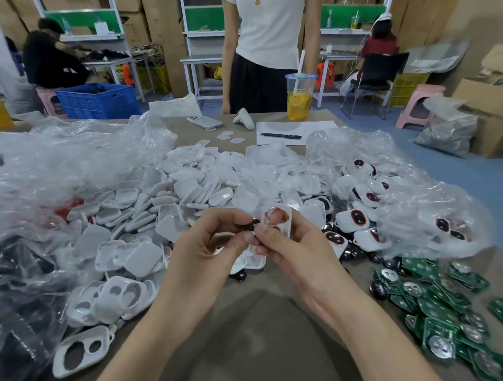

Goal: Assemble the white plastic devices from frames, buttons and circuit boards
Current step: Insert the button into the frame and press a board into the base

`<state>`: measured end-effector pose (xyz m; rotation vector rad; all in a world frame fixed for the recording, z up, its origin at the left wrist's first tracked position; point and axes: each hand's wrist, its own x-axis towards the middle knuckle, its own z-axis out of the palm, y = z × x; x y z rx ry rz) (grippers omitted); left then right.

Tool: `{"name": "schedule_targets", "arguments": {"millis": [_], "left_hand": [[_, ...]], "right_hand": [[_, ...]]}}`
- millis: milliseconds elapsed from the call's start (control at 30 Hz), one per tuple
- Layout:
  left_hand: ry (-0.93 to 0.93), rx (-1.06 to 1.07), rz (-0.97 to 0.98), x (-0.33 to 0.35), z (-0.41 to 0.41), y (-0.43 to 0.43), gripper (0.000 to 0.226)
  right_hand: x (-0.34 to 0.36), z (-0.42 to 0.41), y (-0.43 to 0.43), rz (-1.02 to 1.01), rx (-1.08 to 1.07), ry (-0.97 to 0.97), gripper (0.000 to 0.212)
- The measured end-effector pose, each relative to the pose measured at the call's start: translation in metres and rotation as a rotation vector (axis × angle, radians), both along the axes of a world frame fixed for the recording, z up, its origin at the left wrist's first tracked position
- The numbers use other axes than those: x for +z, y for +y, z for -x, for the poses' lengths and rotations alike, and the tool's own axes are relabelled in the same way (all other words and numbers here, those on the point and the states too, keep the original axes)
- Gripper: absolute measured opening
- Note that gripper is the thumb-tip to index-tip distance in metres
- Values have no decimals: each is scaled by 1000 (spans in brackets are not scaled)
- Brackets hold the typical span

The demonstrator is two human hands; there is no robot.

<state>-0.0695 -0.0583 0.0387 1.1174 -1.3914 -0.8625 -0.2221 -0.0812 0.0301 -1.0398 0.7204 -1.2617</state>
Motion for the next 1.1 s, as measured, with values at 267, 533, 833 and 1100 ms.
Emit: {"name": "schedule_targets", "arguments": {"millis": [267,533,833,1100], "left_hand": [[29,50,-7,1,1,1,28],[69,79,18,0,1,-1,23],[117,28,-2,1,-1,1,22],[153,-27,21,2,1,2,31]], "right_hand": [[4,3,1,2,11,-66,17],[4,2,1,20,38,-125,14],[4,2,0,36,20,-94,17],[5,1,1,-53,42,-150,12]]}}
